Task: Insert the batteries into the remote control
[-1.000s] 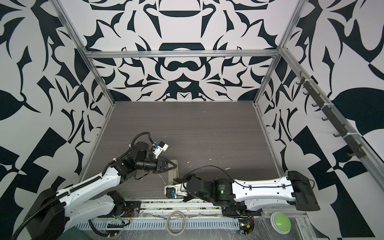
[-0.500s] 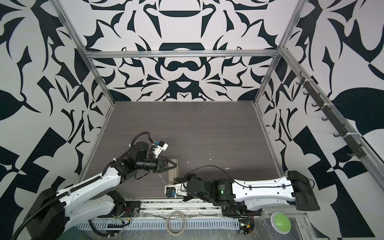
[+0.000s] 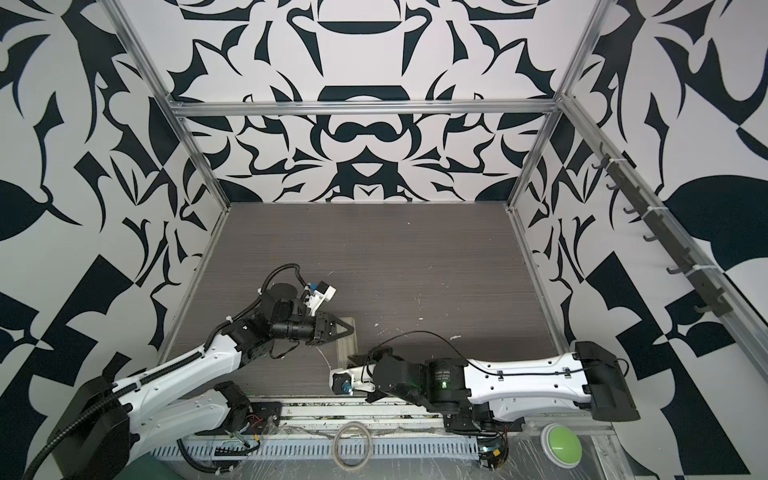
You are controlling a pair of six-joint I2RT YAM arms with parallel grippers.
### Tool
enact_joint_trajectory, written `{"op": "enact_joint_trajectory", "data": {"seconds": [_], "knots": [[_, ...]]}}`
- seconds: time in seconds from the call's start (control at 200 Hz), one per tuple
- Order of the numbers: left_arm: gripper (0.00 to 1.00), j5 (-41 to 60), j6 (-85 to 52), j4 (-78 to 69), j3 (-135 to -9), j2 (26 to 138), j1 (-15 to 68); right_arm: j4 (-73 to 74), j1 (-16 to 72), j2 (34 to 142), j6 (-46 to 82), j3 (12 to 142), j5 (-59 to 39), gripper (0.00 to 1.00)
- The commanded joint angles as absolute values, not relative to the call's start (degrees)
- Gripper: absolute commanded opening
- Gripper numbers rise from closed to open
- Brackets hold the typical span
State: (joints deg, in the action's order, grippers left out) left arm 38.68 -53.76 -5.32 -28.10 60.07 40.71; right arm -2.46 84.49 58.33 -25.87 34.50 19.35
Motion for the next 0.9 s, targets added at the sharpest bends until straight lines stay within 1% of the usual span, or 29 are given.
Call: {"op": "enact_joint_trajectory", "data": {"seconds": [0.0, 0.505, 0.895], "knots": [[0.00, 42.63, -52.87, -2.64, -27.65, 59.96, 41.40, 0.61, 83.49, 56.98, -25.60, 36.12, 27.16, 0.25], [0.00, 42.27, -52.98, -2.16, -28.43, 60.13, 41.39, 1.20, 83.52, 55.88, -25.93, 35.66, 26.56, 0.25], [0.00, 41.72, -53.44, -2.55, -28.56, 59.81, 41.36, 0.61, 83.50, 56.43, -25.84, 35.95, 25.71, 0.26]]}}
